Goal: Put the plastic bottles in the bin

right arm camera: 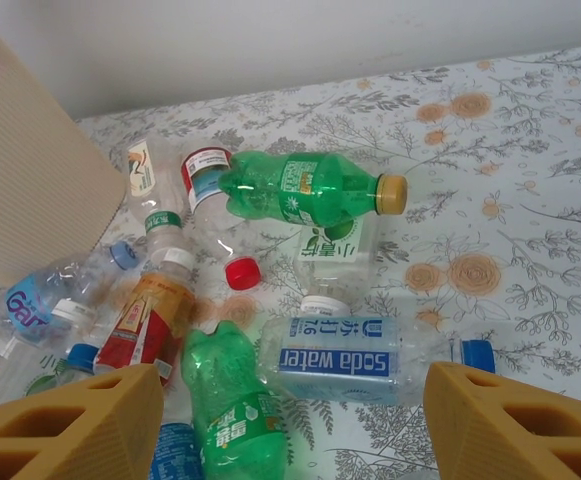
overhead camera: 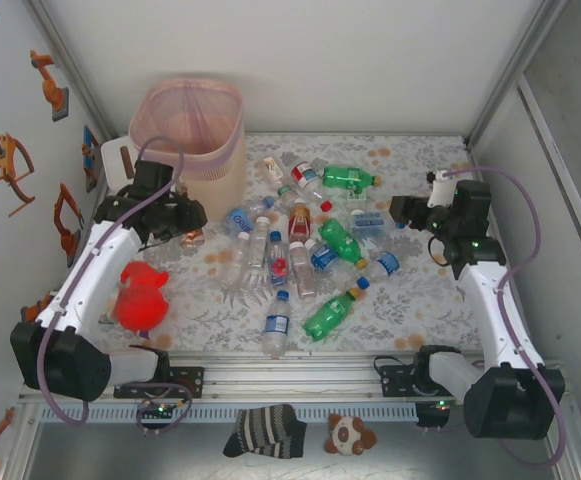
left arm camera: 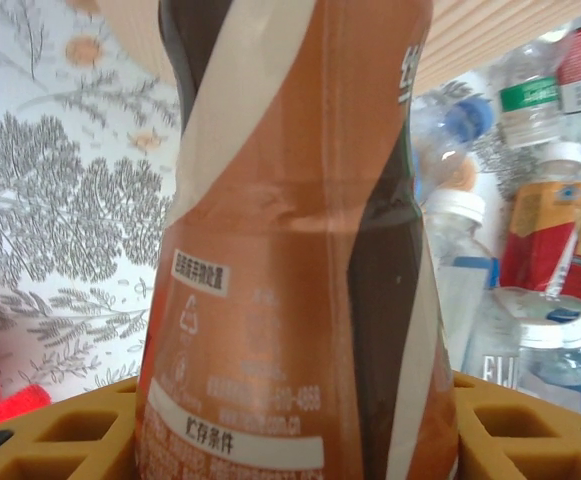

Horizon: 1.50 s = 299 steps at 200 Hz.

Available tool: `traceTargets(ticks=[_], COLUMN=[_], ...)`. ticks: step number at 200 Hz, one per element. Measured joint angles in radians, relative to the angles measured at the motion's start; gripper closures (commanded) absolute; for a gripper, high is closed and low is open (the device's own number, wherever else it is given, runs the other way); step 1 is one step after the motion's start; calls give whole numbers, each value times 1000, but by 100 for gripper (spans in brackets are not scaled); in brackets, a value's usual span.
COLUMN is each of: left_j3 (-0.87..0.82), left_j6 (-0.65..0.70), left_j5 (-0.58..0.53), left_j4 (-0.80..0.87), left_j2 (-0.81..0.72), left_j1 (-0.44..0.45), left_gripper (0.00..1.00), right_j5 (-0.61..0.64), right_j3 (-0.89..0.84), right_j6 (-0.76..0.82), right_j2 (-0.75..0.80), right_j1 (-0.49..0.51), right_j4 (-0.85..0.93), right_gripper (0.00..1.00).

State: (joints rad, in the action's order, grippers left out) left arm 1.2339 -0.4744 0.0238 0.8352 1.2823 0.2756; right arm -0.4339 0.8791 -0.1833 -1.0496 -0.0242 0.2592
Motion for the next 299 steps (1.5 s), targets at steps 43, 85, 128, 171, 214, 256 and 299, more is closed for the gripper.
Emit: traceTargets(ticks=[43,85,128,171,214,256,299], left_j3=[138,267,393,518,705,877,988], left_j6=[86,150,197,248,322,387,450], left_j5=[3,3,4,11,27,46,48], left_j4=[45,66,71,75,68,58,41], left_j2=[8,45,88,150,284,439,590], left_j1=[0,0,0,-4,-35,-67,-84], left_gripper=[46,46,46,46,46,47,48], right_j5=[-21,-63,-75,-75,-74,-71,-63], right_j3=[0,1,26,49,60,72,80], right_j6=[4,24,37,46,53,58,64], right_j2=[35,80,119,146,153,178,189], right_j1=[0,0,1,2,3,3,3], right_j4=[17,24,43,53,89,109,131], right_gripper=[31,31,31,31,31,31,31])
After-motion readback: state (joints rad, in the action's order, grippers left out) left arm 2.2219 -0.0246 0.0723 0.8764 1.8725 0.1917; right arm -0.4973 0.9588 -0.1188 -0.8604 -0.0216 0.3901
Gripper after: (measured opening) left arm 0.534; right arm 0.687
